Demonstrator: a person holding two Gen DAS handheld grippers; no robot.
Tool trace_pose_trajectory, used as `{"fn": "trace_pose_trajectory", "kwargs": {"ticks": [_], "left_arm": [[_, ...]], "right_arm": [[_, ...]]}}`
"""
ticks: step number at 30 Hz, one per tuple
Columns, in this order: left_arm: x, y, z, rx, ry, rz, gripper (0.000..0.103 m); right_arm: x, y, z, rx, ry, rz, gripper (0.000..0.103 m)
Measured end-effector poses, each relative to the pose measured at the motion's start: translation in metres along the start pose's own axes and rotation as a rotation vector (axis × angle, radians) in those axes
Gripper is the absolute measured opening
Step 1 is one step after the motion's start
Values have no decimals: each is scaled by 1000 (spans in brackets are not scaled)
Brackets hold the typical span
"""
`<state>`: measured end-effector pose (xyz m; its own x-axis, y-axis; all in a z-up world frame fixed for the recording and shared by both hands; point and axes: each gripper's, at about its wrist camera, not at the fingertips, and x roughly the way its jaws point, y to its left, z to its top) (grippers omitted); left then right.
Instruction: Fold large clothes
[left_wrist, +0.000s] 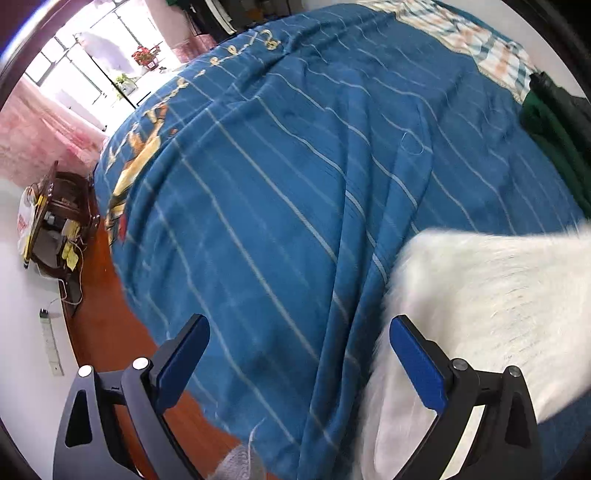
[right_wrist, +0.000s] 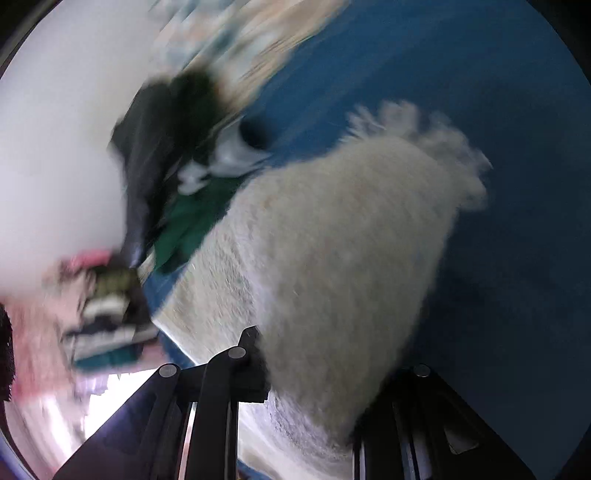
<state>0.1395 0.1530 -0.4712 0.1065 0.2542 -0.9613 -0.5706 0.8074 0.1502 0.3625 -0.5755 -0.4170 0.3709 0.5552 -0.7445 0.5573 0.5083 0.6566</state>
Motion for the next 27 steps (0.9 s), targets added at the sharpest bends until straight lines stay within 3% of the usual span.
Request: {"fn": "trace_pose_trajectory", "kwargs": {"ticks": [2, 4, 8, 9, 12, 14, 16, 18, 21, 24, 25, 26, 27], "left_arm": [[0, -5, -6, 12, 9, -5, 101], [1, -17, -12, 37, 17, 2, 101], [-2, -51, -14, 83, 25, -43, 101], [-6, -61, -14, 98, 18, -57, 101], [-19, -89, -15, 150, -28, -81, 101], [-25, -108, -14, 194, -58, -85, 101], [-26, -122, -12, 229, -80, -85, 101], [-22, -131, -11, 251, -93, -81, 101], [-10, -145, -13, 284, -87, -58, 101], [3, -152, -15, 307, -91, -34, 101], [11, -155, -16, 319, -89, -24, 101], [20, -157, -17, 332, -80, -9, 101], [26, -158, -20, 340, -71, 5, 101]], "right_arm": [[-53, -54, -27, 82, -38, -94, 20], [-79, -93, -41, 132, -27, -153, 25], [-98, -146, -70, 156, 29, -320, 64], [-103, -151, -74, 138, 28, -345, 65], [-141, -129, -69, -11, -72, -469, 65], [-164, -97, -57, -149, -123, -460, 66], [-157, -66, -43, -298, -85, -416, 73], [-110, -22, -28, -476, 24, -351, 78], [-56, 14, -15, -683, 132, -290, 83], [2, 45, -24, -843, 288, -258, 82], [17, 53, -28, -894, 348, -251, 77], [18, 53, -27, -934, 368, -257, 41], [30, 62, -24, -955, 367, -280, 22]]}}
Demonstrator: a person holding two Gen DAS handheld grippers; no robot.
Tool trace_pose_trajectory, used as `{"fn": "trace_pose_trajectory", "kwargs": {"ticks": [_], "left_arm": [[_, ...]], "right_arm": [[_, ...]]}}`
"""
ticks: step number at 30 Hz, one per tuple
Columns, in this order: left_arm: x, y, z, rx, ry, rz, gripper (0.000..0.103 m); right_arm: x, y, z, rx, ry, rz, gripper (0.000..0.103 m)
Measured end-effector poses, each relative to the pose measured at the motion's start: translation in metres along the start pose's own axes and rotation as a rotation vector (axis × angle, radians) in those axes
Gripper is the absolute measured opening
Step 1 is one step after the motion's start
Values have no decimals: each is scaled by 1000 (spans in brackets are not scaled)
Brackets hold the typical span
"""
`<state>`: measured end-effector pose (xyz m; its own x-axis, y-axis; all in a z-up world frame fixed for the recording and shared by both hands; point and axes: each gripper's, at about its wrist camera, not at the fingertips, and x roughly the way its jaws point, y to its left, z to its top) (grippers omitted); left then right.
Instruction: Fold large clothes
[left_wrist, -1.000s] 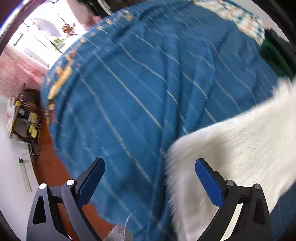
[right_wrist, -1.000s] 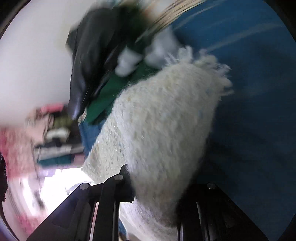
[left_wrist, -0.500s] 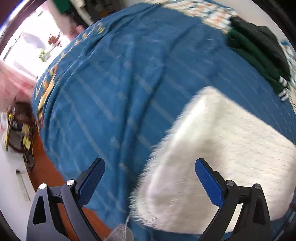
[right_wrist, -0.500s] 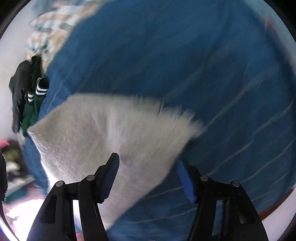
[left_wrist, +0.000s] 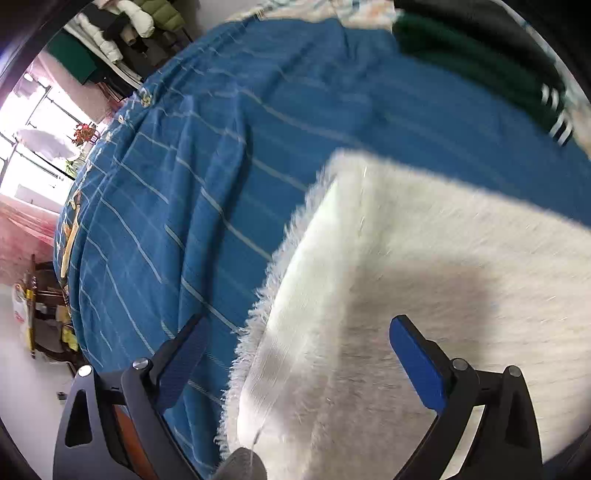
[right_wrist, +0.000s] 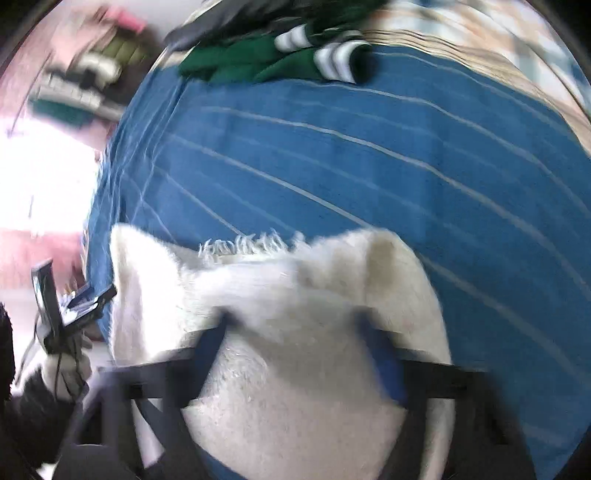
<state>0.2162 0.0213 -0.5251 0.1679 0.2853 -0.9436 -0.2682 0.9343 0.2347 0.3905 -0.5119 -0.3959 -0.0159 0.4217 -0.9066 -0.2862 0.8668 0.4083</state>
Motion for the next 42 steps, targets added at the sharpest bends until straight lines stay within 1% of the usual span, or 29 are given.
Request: {"fn": "trace_pose_trajectory", "kwargs": {"ticks": [1, 2, 3, 6, 7, 8, 10, 12, 14, 16, 19, 20, 21, 23, 24, 25, 26, 27, 28, 29, 31, 32, 33, 34, 35, 36, 38, 40, 42], "left_arm": [[9, -2, -3, 15, 20, 9, 101], [16, -2, -7, 20, 38, 12, 101], [19, 0, -10, 14, 48, 6, 101], [18, 9, -17, -6, 54, -5, 101], [15, 13, -18, -15, 58, -4, 101], [11, 18, -19, -29, 59, -5, 101], [2, 30, -21, -74, 60, -11, 101], [-9, 44, -22, -125, 52, -17, 99], [-21, 57, -22, -175, 34, -36, 99], [-28, 64, -17, -210, 17, -79, 99], [-17, 52, -1, -210, 28, -157, 99], [-12, 44, 4, -200, 32, -188, 99], [-5, 34, 10, -181, 33, -216, 97], [9, 17, 20, -141, 36, -243, 97], [16, 9, 24, -119, 45, -252, 91], [25, 0, 27, -90, 56, -254, 78], [31, -8, 29, -59, 56, -227, 53], [32, -12, 30, -38, 46, -209, 35], [29, -16, 31, -18, 26, -192, 24], [25, -16, 31, -12, 11, -200, 17], [14, -14, 27, 6, -21, -189, 15], [12, -12, 25, 7, -25, -185, 15], [10, -9, 22, 0, -24, -184, 15], [10, -6, 18, -4, -16, -184, 15], [11, -2, 13, -6, -9, -181, 15], [12, 0, 11, -8, -4, -177, 15], [13, 1, 6, -11, 15, -185, 16], [11, 4, 9, -33, 34, -205, 20], [3, 12, 13, -52, 27, -218, 24]], "right_arm": [[1, 4, 6, -8, 6, -29, 18], [-3, 7, 15, 14, -18, -17, 14], [-6, 10, 26, 48, -47, 8, 13], [-34, 6, 26, 141, -144, 44, 12], [-38, 4, 28, 178, -178, 37, 11], [-35, 2, 30, 196, -183, 21, 11], [-16, -2, 42, 223, -178, -42, 11], [20, -11, 50, 238, -110, -130, 11], [39, -13, 54, 242, -61, -173, 14], [35, -13, 56, 261, -52, -173, 21], [15, -15, 54, 310, -61, -105, 33], [5, -17, 49, 326, -74, -85, 43], [-7, -18, 41, 340, -86, -77, 50], [-27, -23, 23, 374, -112, -65, 51], [-40, -27, 11, 384, -118, -66, 51], [-47, -29, 2, 397, -122, -69, 51], [-53, -32, -8, 411, -126, -75, 51], [-60, -36, -19, 430, -130, -83, 51], [-67, -42, -30, 455, -136, -93, 51], [-73, -46, -40, 478, -143, -99, 51], [-88, -58, -64, 542, -182, -112, 51], [-96, -61, -78, 566, -218, -138, 55], [-100, -62, -88, 582, -252, -166, 76], [-106, -64, -102, 597, -299, -188, 87], [-112, -66, -119, 618, -340, -192, 95], [-113, -68, -134, 637, -353, -187, 95], [-100, -75, -163, 690, -303, -136, 95], [-83, -82, -183, 733, -269, -31, 95], [-58, -95, -199, 784, -244, 84, 95]]}}
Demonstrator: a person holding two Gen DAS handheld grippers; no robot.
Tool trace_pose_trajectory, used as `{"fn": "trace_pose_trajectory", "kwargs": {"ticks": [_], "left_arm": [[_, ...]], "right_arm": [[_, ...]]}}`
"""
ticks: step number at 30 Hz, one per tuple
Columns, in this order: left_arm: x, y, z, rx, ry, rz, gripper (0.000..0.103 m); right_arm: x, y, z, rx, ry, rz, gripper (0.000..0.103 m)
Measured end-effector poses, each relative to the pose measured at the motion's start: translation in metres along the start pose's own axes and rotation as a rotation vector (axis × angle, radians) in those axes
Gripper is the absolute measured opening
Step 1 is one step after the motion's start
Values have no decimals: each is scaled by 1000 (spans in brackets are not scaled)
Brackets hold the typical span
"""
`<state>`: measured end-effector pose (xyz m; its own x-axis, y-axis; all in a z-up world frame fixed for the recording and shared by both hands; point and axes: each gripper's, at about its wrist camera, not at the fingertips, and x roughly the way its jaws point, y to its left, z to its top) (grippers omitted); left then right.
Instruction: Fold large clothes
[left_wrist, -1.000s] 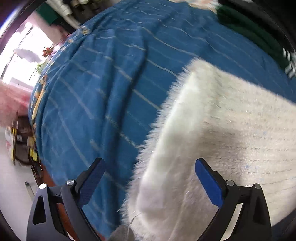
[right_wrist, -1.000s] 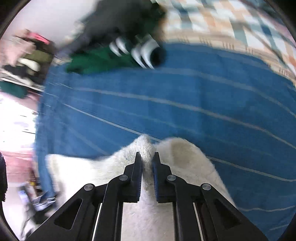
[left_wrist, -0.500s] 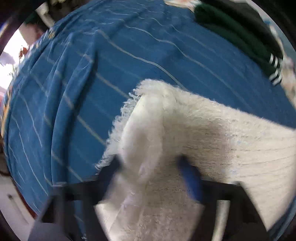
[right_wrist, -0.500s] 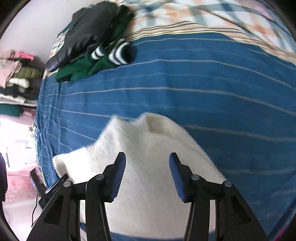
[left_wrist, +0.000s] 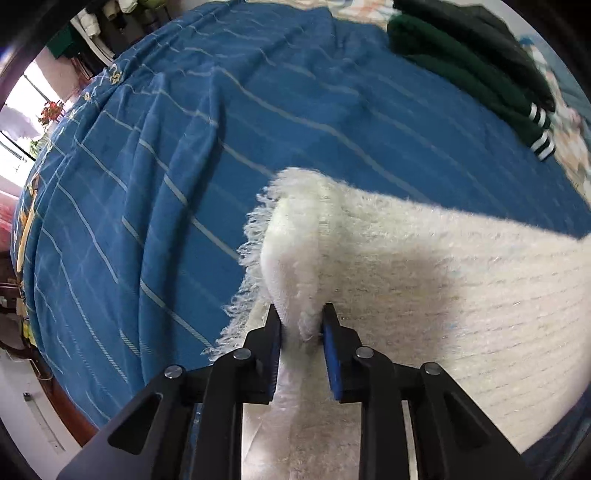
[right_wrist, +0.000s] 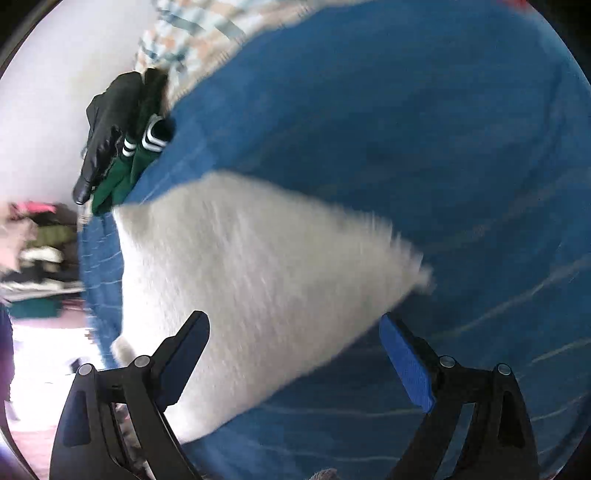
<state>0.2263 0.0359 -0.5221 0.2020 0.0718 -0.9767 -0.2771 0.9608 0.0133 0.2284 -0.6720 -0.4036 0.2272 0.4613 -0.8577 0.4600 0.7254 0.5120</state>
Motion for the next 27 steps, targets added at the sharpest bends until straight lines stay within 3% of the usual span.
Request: {"fn": "trace_pose_trajectory", "kwargs": {"ticks": [1, 4, 5, 6, 9, 12, 16, 18, 21, 23, 25, 26, 27], "left_arm": [[-8, 0, 2, -20, -6, -3, 26], [-33, 2, 4, -53, -69, 44, 50], [-42, 2, 5, -55, -92, 68, 73], [-50, 0, 5, -54, -115, 86, 87], [-71, -15, 2, -51, -164, 93, 87], [-77, -63, -4, -20, -144, -32, 88], [-56, -149, -12, 38, -67, -172, 88], [-27, -193, -10, 81, -1, -179, 88], [16, -230, -13, 139, 42, -103, 95], [21, -233, -11, 139, 14, -88, 103], [23, -229, -7, 132, 22, -121, 103], [23, -227, -7, 130, 22, -135, 103], [23, -227, -7, 135, 18, -141, 103]], "right_arm": [[12, -14, -1, 43, 29, 39, 95], [39, -41, 1, 129, 17, 185, 94], [47, -47, 3, 156, 3, 241, 94], [55, -51, 6, 175, -13, 303, 94], [68, -43, 16, 178, -53, 393, 94], [80, -26, 23, 145, -73, 441, 94], [91, -10, 25, 100, -83, 424, 92], [92, -10, 26, 100, -81, 429, 89], [94, -10, 28, 97, -66, 429, 90], [98, -4, 32, 75, -57, 402, 90], [101, 2, 34, 44, -54, 381, 90], [101, 5, 35, 33, -58, 370, 84], [100, 8, 35, 33, -68, 366, 56]]}}
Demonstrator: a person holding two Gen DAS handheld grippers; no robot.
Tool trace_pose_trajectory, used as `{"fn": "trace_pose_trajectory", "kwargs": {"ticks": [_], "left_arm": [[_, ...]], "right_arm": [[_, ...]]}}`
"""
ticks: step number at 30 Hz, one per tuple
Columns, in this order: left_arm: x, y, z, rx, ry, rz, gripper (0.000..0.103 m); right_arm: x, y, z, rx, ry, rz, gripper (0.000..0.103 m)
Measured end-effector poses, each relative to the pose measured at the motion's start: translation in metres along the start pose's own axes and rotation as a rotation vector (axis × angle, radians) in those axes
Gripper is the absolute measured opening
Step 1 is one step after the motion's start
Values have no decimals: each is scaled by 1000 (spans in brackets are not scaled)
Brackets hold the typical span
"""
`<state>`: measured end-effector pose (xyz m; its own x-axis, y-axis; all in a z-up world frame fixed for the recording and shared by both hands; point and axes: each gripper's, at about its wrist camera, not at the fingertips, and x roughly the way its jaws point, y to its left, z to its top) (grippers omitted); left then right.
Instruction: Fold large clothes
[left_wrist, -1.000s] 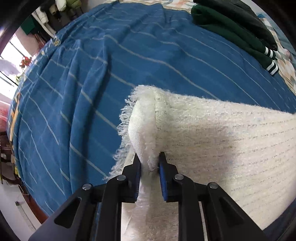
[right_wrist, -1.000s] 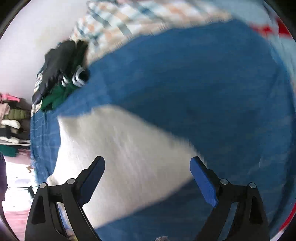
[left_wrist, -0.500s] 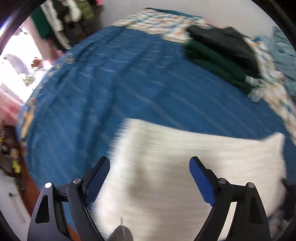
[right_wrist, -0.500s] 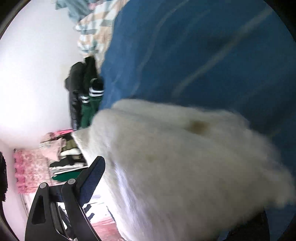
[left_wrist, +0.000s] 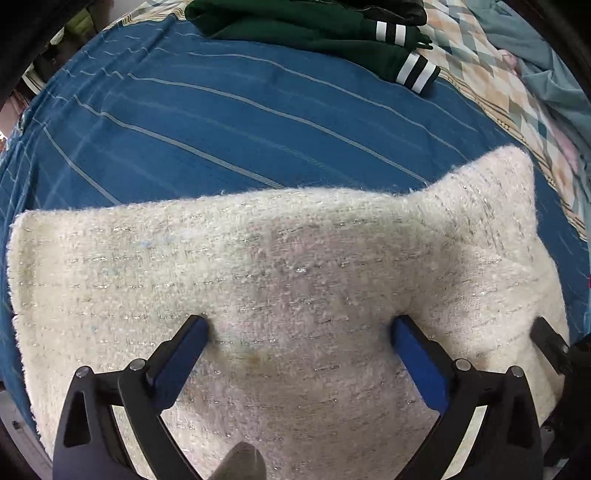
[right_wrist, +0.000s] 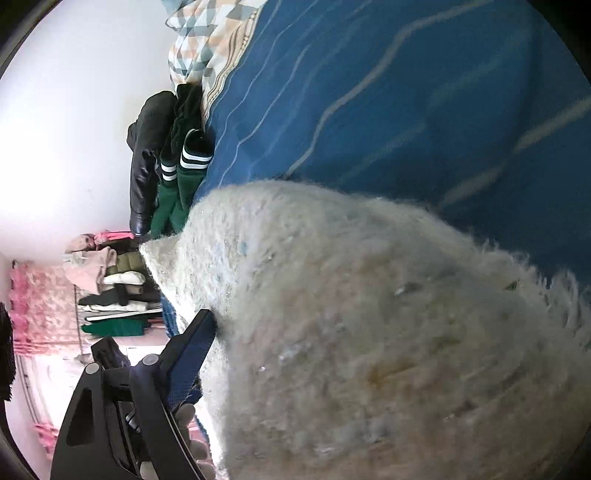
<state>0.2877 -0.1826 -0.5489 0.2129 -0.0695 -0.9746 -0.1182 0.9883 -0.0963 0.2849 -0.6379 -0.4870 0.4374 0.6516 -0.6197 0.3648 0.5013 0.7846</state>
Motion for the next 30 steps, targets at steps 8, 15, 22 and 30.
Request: {"fn": "trace_pose_trajectory", "kwargs": {"ticks": [8, 15, 22, 30], "left_arm": [[-5, 0, 9, 40, -11, -27, 103], [-37, 55, 8, -80, -49, -69, 102], [-136, 210, -75, -427, -135, 18, 102], [-158, 329, -207, -722, -34, 220, 102]], "right_arm": [[-31, 68, -17, -81, -79, 22, 27], [-23, 182, -54, -368, -44, -70, 27], [29, 310, -155, -769, 89, -158, 27], [202, 332, -357, -1185, 361, -346, 27]]}}
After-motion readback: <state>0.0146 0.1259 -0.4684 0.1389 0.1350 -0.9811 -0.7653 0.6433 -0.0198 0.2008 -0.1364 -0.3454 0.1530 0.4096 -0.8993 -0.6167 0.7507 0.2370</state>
